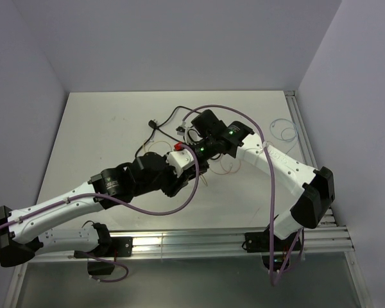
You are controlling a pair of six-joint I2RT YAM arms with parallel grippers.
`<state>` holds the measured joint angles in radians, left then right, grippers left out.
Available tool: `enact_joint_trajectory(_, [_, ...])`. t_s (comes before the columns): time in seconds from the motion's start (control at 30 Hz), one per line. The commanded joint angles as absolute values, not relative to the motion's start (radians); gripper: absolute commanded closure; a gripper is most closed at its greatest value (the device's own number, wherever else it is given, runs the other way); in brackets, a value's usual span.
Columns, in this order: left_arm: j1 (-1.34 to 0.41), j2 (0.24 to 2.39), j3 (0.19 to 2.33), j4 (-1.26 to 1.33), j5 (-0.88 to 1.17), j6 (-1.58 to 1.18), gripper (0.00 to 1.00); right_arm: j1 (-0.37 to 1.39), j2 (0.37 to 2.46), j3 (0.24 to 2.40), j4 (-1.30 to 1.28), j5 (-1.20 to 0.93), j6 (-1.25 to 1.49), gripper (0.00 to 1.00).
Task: Insert the plug
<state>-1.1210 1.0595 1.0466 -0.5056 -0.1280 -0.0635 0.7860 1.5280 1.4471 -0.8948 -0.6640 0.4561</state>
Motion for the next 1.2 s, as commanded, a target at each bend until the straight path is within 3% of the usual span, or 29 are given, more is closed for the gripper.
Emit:
enact_joint_trajectory(0.0, [-1.121, 1.031, 1.091, -0.442, -0.123, -0.066, 1.0, 0.798, 1.514, 1.453, -0.864, -0.627, 0.448, 0.56])
enact_joint_trajectory(0.07, [-1.121, 1.034, 1.094, -0.445, -0.114, -0.071, 0.99, 0.798, 1.514, 1.448, -0.848, -0.649, 0.453, 0.73])
enact_joint_trajectory(0.1, [-1.121, 1.034, 1.095, -0.445, -0.103, -0.071, 1.0, 0.799, 1.517, 1.447, -0.839, -0.66, 0.456, 1.0])
enact_joint_trajectory(0.17, [-1.121, 1.029, 1.097, -0.442, -0.1, -0.078, 0.96, 0.798, 1.52, 1.45, -0.847, -0.65, 0.453, 1.0])
enact_joint_trajectory(0.23, [-1.121, 1.011, 1.086, -0.431, -0.118, -0.092, 0.82, 0.799, 1.51, 1.439, -0.833, -0.644, 0.457, 1.0])
enact_joint_trajectory(0.27, [-1.121, 1.0, 1.082, -0.425, -0.138, -0.098, 0.58, 0.798, 1.503, 1.427, -0.825, -0.641, 0.46, 1.0])
enact_joint_trajectory(0.33, [-1.121, 0.96, 1.063, -0.413, -0.184, -0.113, 0.4, 0.799, 1.485, 1.413, -0.813, -0.614, 0.469, 1.0])
enact_joint_trajectory(0.37, [-1.121, 0.944, 1.058, -0.413, -0.199, -0.118, 0.22, 0.798, 1.482, 1.41, -0.808, -0.601, 0.472, 1.0])
enact_joint_trajectory(0.5, [-1.121, 0.839, 1.028, -0.393, -0.303, -0.138, 0.01, 0.796, 1.467, 1.399, -0.795, -0.595, 0.476, 1.0])
enact_joint_trajectory(0.63, [-1.121, 0.738, 0.988, -0.364, -0.359, -0.162, 0.01, 0.789, 1.46, 1.394, -0.792, -0.558, 0.469, 1.0])
enact_joint_trajectory(0.87, [-1.121, 0.583, 0.933, -0.336, -0.534, -0.216, 0.01, 0.729, 1.41, 1.465, -0.847, -0.26, 0.391, 1.0])
enact_joint_trajectory(1.03, [-1.121, 0.558, 0.91, -0.31, -0.509, -0.219, 0.0, 0.595, 1.375, 1.542, -0.757, -0.276, 0.246, 1.0])
enact_joint_trajectory(1.17, [-1.121, 0.571, 0.894, -0.302, -0.488, -0.216, 0.01, 0.583, 1.428, 1.685, -0.68, -0.057, 0.115, 1.0])
